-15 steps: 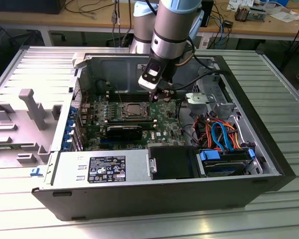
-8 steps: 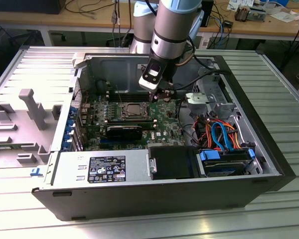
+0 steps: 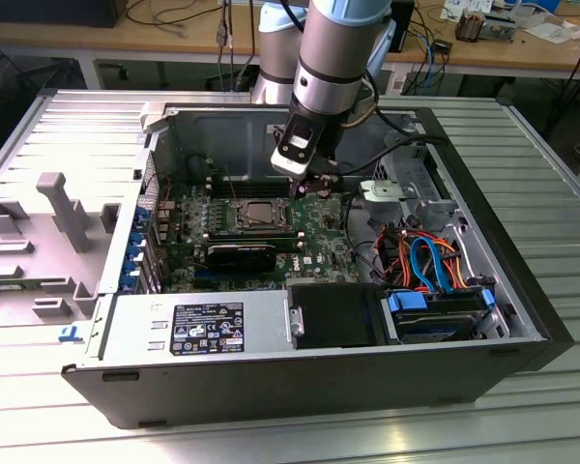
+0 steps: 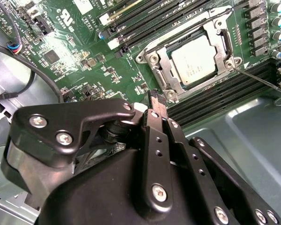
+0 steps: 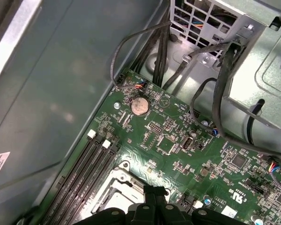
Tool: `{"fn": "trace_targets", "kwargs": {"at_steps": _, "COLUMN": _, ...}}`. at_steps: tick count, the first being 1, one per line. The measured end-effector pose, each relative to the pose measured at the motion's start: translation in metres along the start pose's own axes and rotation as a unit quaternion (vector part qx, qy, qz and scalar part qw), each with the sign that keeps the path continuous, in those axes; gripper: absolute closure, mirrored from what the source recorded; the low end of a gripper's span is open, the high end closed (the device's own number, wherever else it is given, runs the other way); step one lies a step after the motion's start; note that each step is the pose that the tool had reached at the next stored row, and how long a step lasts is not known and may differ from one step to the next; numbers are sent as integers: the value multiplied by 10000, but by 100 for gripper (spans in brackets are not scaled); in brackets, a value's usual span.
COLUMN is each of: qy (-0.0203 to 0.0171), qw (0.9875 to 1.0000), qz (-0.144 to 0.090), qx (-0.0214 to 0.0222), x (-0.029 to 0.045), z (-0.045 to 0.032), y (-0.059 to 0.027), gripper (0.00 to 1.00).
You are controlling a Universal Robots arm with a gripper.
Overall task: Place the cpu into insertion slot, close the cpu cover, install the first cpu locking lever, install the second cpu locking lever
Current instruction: 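Install the first cpu locking lever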
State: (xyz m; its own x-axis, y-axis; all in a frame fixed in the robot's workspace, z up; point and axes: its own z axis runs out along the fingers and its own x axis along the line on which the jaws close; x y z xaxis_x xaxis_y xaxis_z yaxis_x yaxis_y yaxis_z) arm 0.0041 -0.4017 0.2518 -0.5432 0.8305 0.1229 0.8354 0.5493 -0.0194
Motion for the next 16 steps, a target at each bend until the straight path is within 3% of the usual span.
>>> {"fn": "trace_targets", "kwargs": {"at_steps": 16, "qy": -5, "qw": 9997, "qz": -242, "qx": 30, "x": 0, "z": 0, "y": 0, "gripper": 89}}
